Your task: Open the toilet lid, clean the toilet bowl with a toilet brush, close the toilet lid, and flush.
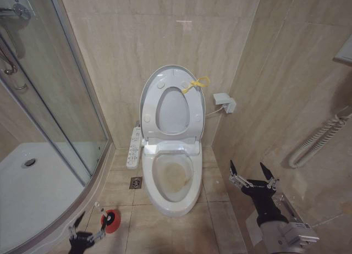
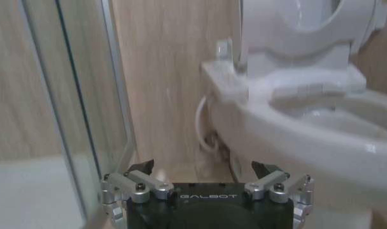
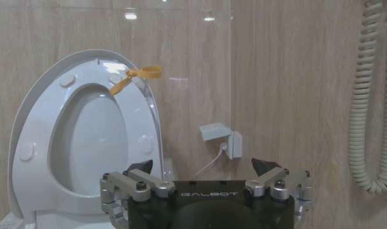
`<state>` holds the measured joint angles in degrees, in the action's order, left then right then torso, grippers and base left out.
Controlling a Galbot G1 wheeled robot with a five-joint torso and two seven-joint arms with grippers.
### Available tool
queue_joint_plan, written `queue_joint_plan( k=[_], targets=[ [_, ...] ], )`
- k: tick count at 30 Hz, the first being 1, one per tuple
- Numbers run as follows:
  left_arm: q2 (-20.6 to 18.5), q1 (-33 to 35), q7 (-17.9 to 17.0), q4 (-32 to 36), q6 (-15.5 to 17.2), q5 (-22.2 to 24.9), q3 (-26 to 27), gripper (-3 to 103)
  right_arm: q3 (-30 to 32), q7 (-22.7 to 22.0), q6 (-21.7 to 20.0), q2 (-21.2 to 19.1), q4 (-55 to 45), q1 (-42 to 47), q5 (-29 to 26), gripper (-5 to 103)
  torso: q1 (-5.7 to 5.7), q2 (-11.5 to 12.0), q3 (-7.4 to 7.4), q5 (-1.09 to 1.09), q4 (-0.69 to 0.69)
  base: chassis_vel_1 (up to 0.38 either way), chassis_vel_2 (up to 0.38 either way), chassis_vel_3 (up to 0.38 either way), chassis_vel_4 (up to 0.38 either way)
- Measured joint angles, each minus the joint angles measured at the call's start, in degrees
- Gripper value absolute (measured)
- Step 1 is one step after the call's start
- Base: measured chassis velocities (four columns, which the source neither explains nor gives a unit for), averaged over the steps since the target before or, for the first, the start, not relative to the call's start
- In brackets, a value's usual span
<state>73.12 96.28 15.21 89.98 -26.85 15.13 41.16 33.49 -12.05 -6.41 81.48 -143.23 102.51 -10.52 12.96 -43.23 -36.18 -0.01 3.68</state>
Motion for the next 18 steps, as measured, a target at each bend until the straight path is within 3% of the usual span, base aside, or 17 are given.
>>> queue_joint_plan(
  k=[7,18],
  targets=[
    [0.74,-5.87,0.24,-13.16,-5.06,1.21,-0.95,100,0.0,0.0,0.0,0.0,0.0,0.0,0.0,100,0.0,0.0,0.0,0.0,-0.01,0.0,0.0,0.0,0.0],
    [-1.05,-15.01,-0.31,-22.46,-6.9,0.52,-0.82,100,0.0,0.0,0.0,0.0,0.0,0.0,0.0,100,0.0,0.0,0.0,0.01,0.0,0.0,0.0,0.0,0.0]
  ],
)
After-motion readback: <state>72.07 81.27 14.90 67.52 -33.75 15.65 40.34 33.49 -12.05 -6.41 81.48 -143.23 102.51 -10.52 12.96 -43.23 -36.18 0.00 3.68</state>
